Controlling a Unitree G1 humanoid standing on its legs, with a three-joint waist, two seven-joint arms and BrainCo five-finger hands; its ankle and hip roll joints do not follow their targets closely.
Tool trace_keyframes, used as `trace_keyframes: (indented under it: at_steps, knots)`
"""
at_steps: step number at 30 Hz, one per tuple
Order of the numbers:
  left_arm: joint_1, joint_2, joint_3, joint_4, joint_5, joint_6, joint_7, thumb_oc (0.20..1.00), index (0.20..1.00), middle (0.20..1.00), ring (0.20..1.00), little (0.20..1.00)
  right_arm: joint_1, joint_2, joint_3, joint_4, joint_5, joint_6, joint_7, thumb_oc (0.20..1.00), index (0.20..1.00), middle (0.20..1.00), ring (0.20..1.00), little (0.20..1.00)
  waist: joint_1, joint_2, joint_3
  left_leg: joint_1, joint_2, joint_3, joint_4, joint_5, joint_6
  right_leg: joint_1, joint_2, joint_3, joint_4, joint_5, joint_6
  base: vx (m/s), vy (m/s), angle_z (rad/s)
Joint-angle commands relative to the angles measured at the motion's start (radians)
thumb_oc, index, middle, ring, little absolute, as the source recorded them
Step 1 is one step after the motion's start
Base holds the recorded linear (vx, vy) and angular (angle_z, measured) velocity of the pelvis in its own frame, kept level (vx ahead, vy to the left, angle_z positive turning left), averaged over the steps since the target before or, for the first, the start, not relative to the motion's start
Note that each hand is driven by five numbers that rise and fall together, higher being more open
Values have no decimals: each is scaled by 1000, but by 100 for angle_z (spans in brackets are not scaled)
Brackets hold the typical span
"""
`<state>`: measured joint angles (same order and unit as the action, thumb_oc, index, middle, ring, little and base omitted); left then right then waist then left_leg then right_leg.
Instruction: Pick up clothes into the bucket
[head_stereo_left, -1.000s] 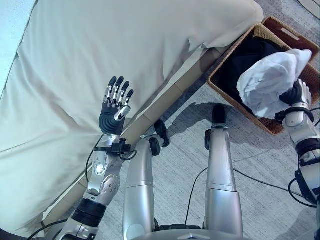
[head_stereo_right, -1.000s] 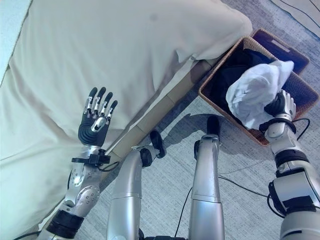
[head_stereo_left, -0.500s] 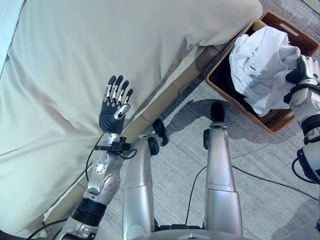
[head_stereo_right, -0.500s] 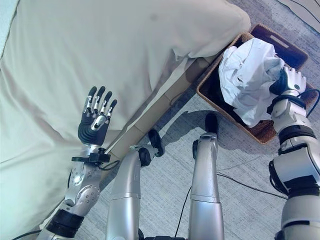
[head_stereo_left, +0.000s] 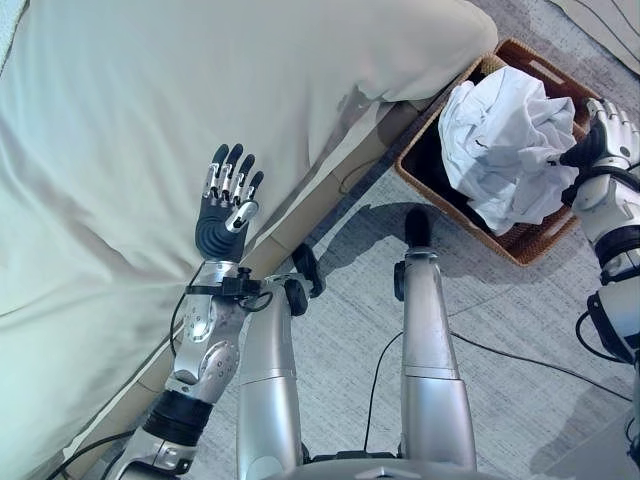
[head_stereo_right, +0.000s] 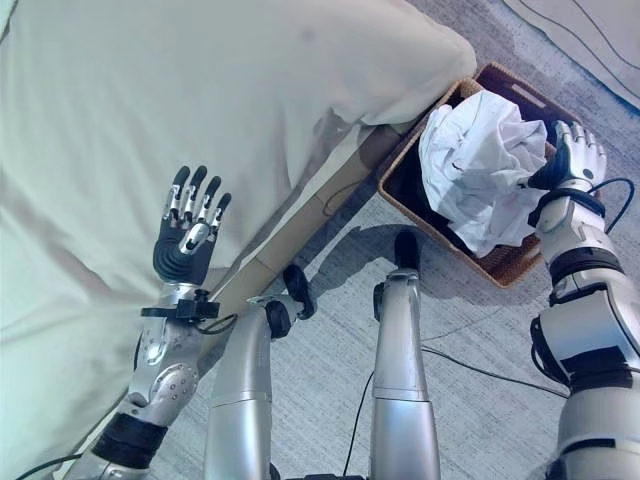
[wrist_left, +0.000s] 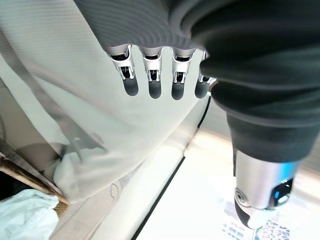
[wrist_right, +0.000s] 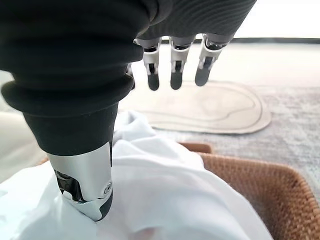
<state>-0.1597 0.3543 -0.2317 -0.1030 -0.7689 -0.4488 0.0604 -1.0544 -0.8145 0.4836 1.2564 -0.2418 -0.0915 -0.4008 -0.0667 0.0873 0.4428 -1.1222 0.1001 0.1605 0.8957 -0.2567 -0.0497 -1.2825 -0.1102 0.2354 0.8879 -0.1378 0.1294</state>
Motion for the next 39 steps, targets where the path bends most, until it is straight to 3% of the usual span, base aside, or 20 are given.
trace_keyframes:
  at_steps: [1,8,9,17,29,39]
  knots:
    - [47,-16,46,-15,8,-56,-13,1000,1000,1000,1000,1000,158,-3,-1,-65,46,-72,4,1000,1000,1000,1000,1000,-17,1,-98,33,-52,32,-57,-13,47,55,-9,-69,-94,52,-39,-35,3,-2]
    - [22,-9,52,26,19,-77,-21,1000,1000,1000,1000,1000,341,-1,-154,-207,176,-132,22,1000,1000,1000,1000,1000,-30,-16,-95,152,-60,16,-204,43,35,184,-35,-95,-232,102,-19,-54,-14,5]
    - [11,-9,66,44,14,-84,-22,1000,1000,1000,1000,1000,415,24,-227,-250,256,-164,24,1000,1000,1000,1000,1000,-39,-26,-95,197,-66,19,-274,96,40,234,-47,-108,-312,158,-13,-88,-42,7]
    - [24,-5,112,104,9,-93,-50,1000,1000,1000,1000,1000,683,142,-440,-508,475,-270,97,1000,1000,1000,1000,1000,-57,-70,-104,462,-83,-27,-500,167,24,530,-84,-177,-560,241,20,13,-40,7]
    - [78,1,159,147,58,-66,-89,1000,1000,1000,1000,1000,852,231,-543,-738,554,-319,165,1000,1000,1000,1000,1000,-58,-117,-160,726,-85,-75,-697,238,4,843,-91,-248,-761,283,26,59,-31,10]
    - [177,-17,159,212,149,-14,-106,1000,1000,1000,1000,1000,1012,420,-557,-914,637,-347,260,1000,1000,1000,1000,1000,-40,-147,-271,952,-56,-98,-867,290,-6,1066,-58,-310,-871,284,33,92,-19,10]
